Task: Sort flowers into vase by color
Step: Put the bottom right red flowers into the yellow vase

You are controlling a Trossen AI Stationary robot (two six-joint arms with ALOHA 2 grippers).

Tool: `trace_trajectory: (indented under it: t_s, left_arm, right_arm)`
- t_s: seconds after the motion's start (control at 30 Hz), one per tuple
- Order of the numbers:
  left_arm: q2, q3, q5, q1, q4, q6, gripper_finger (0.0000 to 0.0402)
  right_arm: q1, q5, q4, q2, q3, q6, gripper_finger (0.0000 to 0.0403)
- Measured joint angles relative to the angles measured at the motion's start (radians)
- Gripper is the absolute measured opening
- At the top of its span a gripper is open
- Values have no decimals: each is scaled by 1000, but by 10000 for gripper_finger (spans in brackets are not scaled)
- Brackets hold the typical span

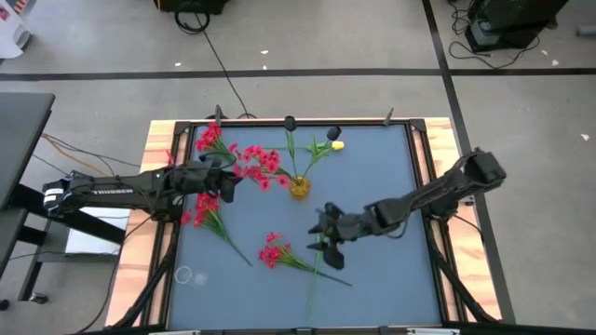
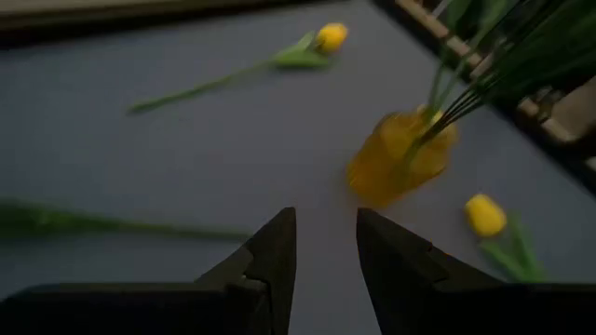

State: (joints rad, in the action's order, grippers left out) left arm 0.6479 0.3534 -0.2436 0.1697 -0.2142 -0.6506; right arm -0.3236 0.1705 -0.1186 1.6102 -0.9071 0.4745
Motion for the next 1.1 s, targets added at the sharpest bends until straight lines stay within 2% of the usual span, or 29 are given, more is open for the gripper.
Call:
trace_trajectory:
  t_s: [0.23,0.43,0.53,0.7,0.83,0.9,1.0,1.1]
  left_arm:
    - [0,0,24,0,-74,10,121]
    - [0,0,110,0,-77,8,121]
    - [0,0,118,0,-81,9,121]
    - [0,0,125,0,-92,69,121]
    - [0,0,125,0,-99,110,121]
    - [0,0,125,0,-99,112,121]
    - [0,0,125,0,-99,118,121]
    - [0,0,125,0,-105,121,121]
  right_arm:
    - [-6,-32,160,218,-246,-29,228]
    - [-2,-69,272,396,-428,69,229]
    - [-2,-45,371,463,-507,124,229]
    - [-5,-78,497,560,-592,144,221]
    - [-6,-76,561,589,-632,229,170]
    - [-5,-62,581,587,-637,287,120]
    - [-11,23,602,549,-629,336,29]
    - [-21,153,600,466,-629,368,19]
